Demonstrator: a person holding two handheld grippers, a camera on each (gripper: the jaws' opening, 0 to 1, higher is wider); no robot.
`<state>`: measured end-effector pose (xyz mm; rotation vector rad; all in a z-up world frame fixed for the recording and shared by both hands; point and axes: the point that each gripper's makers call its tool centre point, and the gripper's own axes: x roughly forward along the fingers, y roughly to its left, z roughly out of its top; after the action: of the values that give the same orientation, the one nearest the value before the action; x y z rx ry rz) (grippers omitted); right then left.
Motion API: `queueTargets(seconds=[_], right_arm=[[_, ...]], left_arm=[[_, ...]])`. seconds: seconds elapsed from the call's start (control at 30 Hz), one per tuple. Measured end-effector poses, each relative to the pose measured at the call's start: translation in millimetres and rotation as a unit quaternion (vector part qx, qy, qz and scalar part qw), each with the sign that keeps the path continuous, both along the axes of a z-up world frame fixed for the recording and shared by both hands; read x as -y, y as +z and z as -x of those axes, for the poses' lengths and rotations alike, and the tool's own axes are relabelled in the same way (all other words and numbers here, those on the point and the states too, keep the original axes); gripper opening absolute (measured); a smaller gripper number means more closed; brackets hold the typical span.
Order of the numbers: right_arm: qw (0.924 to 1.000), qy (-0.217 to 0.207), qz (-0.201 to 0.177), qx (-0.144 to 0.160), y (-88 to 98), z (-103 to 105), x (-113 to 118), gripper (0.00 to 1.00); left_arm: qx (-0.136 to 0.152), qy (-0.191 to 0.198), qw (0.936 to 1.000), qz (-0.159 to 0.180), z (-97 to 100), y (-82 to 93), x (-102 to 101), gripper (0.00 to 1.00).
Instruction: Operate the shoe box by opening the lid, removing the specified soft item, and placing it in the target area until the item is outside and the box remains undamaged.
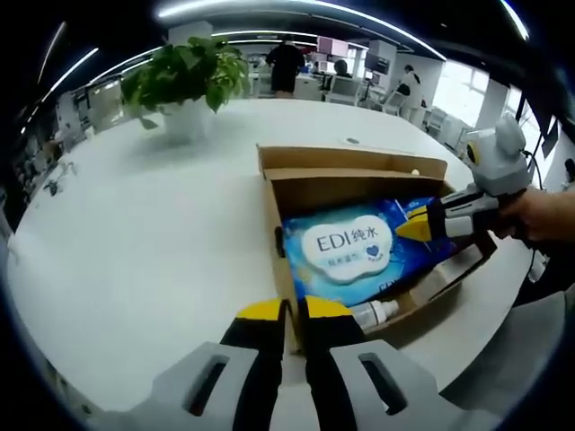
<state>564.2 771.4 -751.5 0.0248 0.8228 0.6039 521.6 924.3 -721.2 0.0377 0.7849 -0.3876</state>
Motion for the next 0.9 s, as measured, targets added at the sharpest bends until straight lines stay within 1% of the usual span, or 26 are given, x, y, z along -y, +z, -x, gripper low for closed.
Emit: queueTargets(seconds=[0.1,0.4,0.63,0.9], right_arm=[[1.0000,-0.004,-0.003,0.002,1.7,0,1,0.00],[0.9995,-0.029,-0.010,-0.007,9.1,4,6,0.00],[0.9992,-0.038,-0.010,0.001,16.9,5,13,0.00],[0.9991,-0.040,0.000,0.012,20.9,6,26,0.00]], left_arm=[[0.001,-0.001,1.0000,-0.002,0.1,0.1,0,0.04],[0.006,-0.005,1.0000,-0.003,0.5,0.7,1,0.04],[0.006,-0.010,0.9999,-0.010,0.7,0.8,1,0.04],[0.006,-0.013,0.9998,-0.012,0.6,0.8,1,0.04]])
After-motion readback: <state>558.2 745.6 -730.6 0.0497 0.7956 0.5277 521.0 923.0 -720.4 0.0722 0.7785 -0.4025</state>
